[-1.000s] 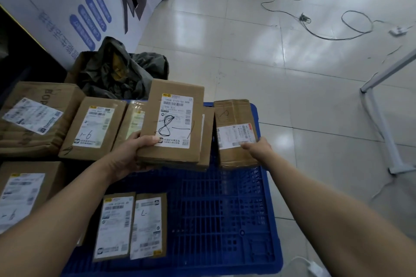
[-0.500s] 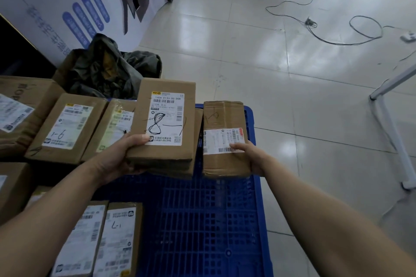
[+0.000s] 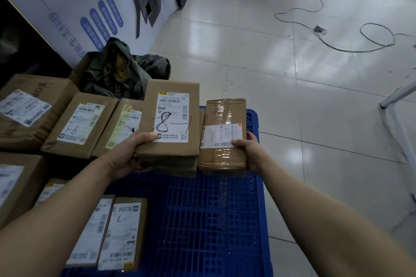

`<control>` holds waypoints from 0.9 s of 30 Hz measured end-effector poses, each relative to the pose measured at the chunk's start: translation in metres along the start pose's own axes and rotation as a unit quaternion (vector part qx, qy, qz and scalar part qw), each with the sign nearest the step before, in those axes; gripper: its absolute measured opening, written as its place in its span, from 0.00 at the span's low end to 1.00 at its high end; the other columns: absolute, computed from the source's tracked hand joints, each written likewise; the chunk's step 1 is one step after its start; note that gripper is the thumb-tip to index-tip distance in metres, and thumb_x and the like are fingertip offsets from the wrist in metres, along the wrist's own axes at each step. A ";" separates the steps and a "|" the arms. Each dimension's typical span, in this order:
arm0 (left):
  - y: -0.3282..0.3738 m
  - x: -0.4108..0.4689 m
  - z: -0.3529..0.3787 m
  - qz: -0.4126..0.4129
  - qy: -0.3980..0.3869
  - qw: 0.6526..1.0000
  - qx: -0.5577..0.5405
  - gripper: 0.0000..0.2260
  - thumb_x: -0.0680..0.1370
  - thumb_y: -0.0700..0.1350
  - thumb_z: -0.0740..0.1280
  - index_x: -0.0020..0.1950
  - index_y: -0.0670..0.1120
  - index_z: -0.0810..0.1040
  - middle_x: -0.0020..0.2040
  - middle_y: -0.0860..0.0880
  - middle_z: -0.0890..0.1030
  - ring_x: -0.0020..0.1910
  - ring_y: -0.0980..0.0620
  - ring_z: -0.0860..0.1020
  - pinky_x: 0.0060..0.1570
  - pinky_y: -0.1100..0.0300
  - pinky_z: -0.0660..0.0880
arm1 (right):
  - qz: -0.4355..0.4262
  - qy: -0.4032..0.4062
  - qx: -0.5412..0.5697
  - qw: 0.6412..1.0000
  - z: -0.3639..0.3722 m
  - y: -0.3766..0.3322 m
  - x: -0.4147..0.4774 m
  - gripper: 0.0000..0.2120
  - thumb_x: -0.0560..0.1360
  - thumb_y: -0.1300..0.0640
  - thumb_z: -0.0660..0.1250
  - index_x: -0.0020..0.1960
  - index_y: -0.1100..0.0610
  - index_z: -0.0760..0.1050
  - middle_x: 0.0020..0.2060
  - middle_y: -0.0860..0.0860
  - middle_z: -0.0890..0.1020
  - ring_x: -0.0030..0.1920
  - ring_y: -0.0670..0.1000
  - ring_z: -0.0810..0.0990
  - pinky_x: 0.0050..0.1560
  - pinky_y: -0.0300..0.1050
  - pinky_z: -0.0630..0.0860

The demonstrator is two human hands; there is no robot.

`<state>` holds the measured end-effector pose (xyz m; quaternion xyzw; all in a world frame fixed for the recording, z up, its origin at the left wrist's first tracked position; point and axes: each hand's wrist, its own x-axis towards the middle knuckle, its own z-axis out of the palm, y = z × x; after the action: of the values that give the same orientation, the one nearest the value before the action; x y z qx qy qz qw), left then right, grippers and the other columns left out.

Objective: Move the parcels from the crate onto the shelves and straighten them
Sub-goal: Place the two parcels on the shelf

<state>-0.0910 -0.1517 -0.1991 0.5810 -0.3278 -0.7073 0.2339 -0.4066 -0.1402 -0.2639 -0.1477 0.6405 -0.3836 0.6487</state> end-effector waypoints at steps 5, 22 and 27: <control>0.014 -0.023 0.009 0.001 -0.012 1.000 -0.008 0.34 0.56 0.55 0.75 0.60 0.51 0.72 0.55 0.43 0.78 0.49 0.46 0.78 0.43 0.48 0.80 | -0.056 0.004 -0.009 0.998 0.006 -0.041 -0.037 0.41 0.72 0.66 0.71 0.76 0.47 0.54 0.63 0.59 0.75 0.55 0.61 0.79 0.52 0.61 0.79; 0.192 -0.252 -0.074 0.189 0.003 0.980 -0.070 0.34 0.54 0.51 0.74 0.59 0.49 0.72 0.51 0.47 0.80 0.45 0.49 0.79 0.42 0.47 0.80 | -0.240 -0.138 -0.005 0.961 0.152 -0.208 -0.261 0.30 0.73 0.62 0.70 0.71 0.51 0.65 0.58 0.57 0.82 0.56 0.59 0.82 0.56 0.60 0.79; 0.201 -0.343 -0.126 0.248 0.089 0.960 -0.092 0.41 0.56 0.52 0.74 0.68 0.46 0.68 0.56 0.43 0.79 0.46 0.47 0.79 0.39 0.48 0.81 | -0.248 -0.237 -0.012 0.939 0.236 -0.219 -0.308 0.23 0.75 0.63 0.67 0.68 0.52 0.69 0.58 0.58 0.81 0.56 0.59 0.82 0.49 0.56 0.81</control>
<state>0.0957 -0.0673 0.1647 0.5181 -0.3734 -0.5993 0.4827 -0.2161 -0.1447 0.1388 -0.3962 0.4156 -0.4790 0.6640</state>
